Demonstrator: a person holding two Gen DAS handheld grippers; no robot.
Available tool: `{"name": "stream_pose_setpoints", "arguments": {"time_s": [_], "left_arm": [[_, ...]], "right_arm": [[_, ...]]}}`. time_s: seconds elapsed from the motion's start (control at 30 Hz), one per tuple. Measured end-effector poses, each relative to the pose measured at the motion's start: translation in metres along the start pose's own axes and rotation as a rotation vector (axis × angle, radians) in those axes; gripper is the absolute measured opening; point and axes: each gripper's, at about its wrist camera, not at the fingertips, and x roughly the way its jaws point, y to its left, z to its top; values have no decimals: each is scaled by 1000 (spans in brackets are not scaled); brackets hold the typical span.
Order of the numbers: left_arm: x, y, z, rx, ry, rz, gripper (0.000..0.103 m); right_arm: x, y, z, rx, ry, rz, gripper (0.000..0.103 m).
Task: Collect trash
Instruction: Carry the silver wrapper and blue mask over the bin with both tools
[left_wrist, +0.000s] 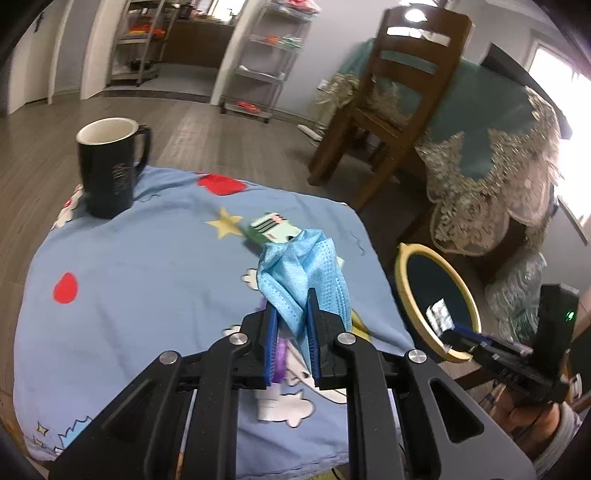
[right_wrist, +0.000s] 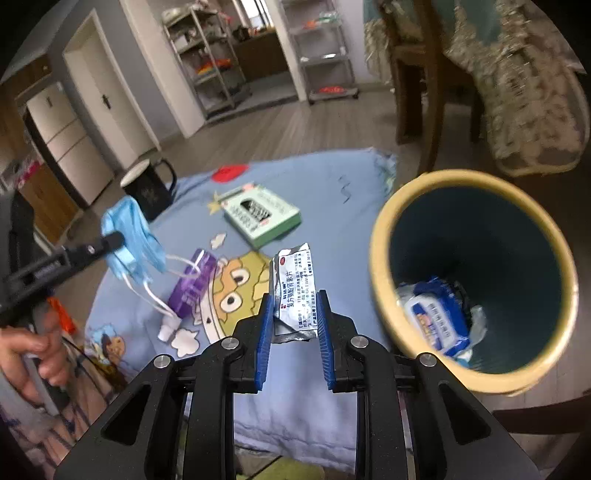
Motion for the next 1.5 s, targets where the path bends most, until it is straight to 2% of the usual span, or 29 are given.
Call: {"name": "stream_pose_setpoints", "arguments": {"time_s": [0.33,0.5,0.8,1.13,1.47,1.5], "left_arm": [[14,-52,2,93,43,-57,13],[24,-83,3,148,63,-88,13],[50,-143,6,255,104,-138,13],[99,-205,4,343,174,-175,14],[157,-241,-3,381,263,-164,14],[163,-242,-5,382,279,-162,17]], "right_arm": [[-50,-39,8,65,-89,-66,24],[-63,-62,6,118,-111,-117,24],[-76,-96,0,265,-180,-134,25],[-86,-121,-3,365,-239,-128,25],[-85,-131,-6,395,-245,-139,25],[-84,-132,-6,396,-243,-141,25]]}}
